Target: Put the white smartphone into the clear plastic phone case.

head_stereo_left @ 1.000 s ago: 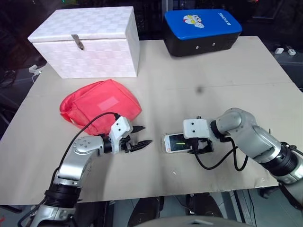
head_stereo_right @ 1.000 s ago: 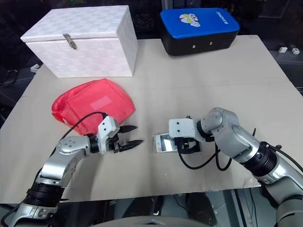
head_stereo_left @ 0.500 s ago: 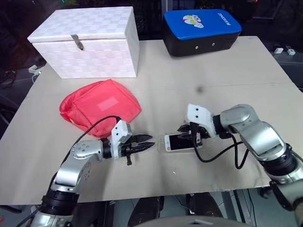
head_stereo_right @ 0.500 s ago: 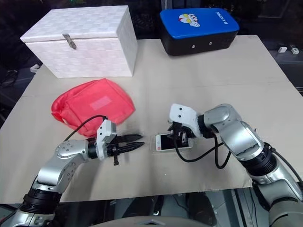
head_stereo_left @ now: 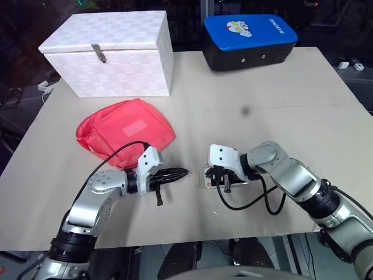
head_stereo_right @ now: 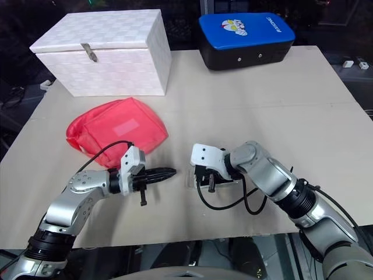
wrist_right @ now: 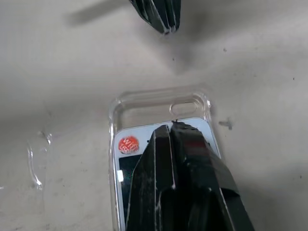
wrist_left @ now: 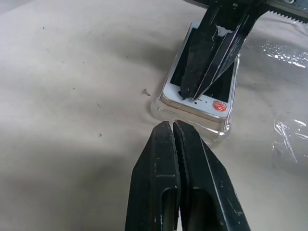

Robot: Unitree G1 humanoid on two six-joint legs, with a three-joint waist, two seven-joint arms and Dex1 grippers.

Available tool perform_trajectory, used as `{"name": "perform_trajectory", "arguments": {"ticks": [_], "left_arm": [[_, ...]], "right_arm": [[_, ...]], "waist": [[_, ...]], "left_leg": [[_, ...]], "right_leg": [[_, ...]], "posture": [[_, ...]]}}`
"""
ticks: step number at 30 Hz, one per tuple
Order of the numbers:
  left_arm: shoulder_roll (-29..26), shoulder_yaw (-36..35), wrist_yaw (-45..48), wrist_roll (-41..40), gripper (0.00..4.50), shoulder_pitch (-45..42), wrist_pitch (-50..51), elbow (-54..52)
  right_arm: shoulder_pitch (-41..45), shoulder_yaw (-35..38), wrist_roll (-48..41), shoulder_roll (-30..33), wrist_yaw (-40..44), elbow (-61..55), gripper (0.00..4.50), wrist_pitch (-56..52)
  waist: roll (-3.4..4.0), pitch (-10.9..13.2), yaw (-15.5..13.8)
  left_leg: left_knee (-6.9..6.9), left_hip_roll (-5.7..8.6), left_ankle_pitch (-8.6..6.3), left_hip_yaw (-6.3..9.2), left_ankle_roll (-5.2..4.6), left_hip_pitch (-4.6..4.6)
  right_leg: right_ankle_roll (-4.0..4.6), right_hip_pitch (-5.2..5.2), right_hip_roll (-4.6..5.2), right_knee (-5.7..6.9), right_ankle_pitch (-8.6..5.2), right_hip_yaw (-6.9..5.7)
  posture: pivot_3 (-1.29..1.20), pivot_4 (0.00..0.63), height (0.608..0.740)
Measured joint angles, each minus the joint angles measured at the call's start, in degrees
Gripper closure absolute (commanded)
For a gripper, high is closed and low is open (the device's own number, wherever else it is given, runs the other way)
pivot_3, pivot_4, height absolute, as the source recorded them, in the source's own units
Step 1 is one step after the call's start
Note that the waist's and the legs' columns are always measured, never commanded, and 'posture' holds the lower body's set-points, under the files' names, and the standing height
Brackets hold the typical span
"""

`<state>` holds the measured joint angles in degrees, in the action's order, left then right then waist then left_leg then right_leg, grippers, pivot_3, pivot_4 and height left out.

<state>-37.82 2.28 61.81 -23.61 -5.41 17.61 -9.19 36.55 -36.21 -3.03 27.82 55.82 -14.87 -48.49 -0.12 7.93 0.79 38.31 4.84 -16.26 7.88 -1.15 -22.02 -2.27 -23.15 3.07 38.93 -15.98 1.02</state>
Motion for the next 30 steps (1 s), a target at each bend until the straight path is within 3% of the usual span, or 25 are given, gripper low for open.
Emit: {"name": "perform_trajectory", "arguments": {"ticks": [4,13,21,26,30], "left_arm": [[0.0,0.0,0.5,0.6,4.44,0.5,-1.6,1.4],[1.2,2.4,0.5,3.6,4.44,0.0,-3.4,4.1],[1.4,6.9,1.0,4.5,4.44,-3.4,-0.1,3.5],[1.3,7.6,0.4,5.4,4.44,-4.2,2.1,3.1],[1.2,7.7,0.4,5.4,4.44,-4.7,3.0,3.0]], "right_arm": [[-1.1,0.9,0.0,-1.4,-1.2,1.7,4.5,0.1],[-4.3,8.1,-4.2,-4.1,-4.1,3.3,4.5,0.2],[-6.7,17.0,-8.4,4.7,-6.0,-10.9,4.5,-6.5],[-15.0,21.7,-6.9,14.2,-9.5,-17.9,4.5,-8.9],[-19.4,24.0,-6.8,17.9,-10.7,-21.8,4.5,-10.0]], "waist": [[0.06,-0.2,0.0],[0.15,-0.2,0.0],[0.16,-0.1,0.0],[0.14,-0.1,-0.1],[0.14,-0.1,0.0]], "left_leg": [[-0.09,0.0,-0.05,0.01,-0.07,0.51],[-0.07,-0.01,-0.01,0.04,0.0,0.41],[-0.06,-0.01,-0.01,0.05,-0.01,-0.07],[-0.07,-0.01,-0.01,0.04,-0.01,-0.09],[-0.07,-0.02,-0.01,0.02,-0.01,-0.08]], "right_leg": [[0.0,0.49,0.0,-0.04,-0.01,-0.01],[0.05,0.4,-0.03,0.02,0.03,-0.04],[0.04,0.01,-0.01,-0.07,0.02,-0.03],[0.04,0.0,-0.01,-0.08,0.02,-0.01],[0.03,0.01,-0.01,-0.07,0.02,0.0]], "posture": [[0.0,0.15,0.74],[0.0,0.15,0.74],[0.0,0.15,0.74],[0.0,0.15,0.74],[0.0,0.15,0.74]]}}
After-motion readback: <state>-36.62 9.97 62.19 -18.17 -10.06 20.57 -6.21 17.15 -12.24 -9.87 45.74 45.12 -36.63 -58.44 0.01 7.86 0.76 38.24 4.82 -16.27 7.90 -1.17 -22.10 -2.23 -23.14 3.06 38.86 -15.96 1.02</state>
